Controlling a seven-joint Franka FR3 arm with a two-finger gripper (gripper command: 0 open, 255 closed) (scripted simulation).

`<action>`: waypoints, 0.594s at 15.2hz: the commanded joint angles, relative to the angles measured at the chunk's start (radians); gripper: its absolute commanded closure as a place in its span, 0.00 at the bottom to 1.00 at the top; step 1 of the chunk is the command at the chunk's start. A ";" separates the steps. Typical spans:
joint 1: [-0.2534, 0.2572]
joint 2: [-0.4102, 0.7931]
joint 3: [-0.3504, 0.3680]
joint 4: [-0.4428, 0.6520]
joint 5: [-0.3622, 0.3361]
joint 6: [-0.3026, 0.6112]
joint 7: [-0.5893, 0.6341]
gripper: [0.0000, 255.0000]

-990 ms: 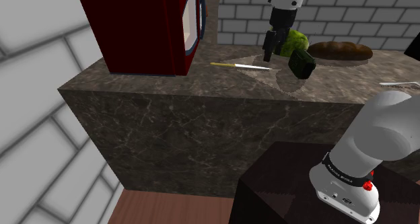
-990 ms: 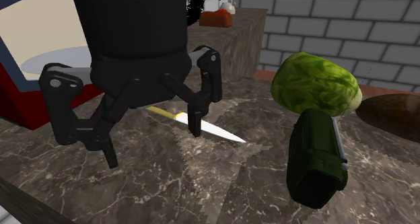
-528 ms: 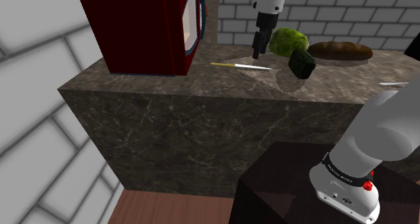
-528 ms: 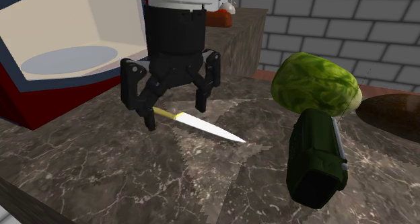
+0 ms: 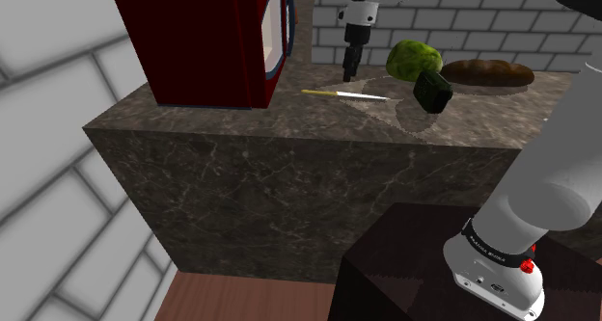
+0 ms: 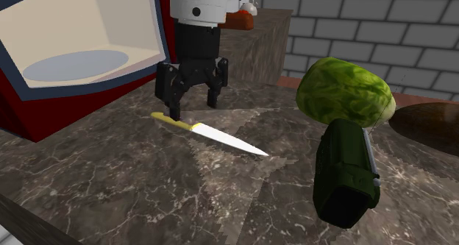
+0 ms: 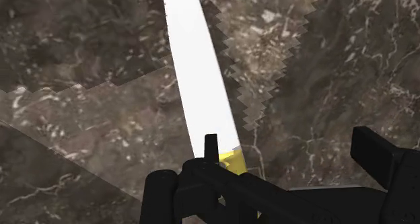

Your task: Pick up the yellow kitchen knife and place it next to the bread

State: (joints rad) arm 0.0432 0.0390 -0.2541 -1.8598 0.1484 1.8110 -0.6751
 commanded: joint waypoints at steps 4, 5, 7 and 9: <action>-0.038 0.240 -0.002 0.253 0.082 -0.062 -0.153 0.00; -0.042 0.256 0.001 0.272 0.087 -0.068 -0.161 0.00; -0.040 0.255 0.003 0.245 0.088 -0.041 -0.162 0.00; -0.037 0.256 0.005 0.220 0.089 -0.015 -0.164 0.00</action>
State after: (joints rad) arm 0.0062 0.2928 -0.2500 -1.6308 0.2365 1.7843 -0.8360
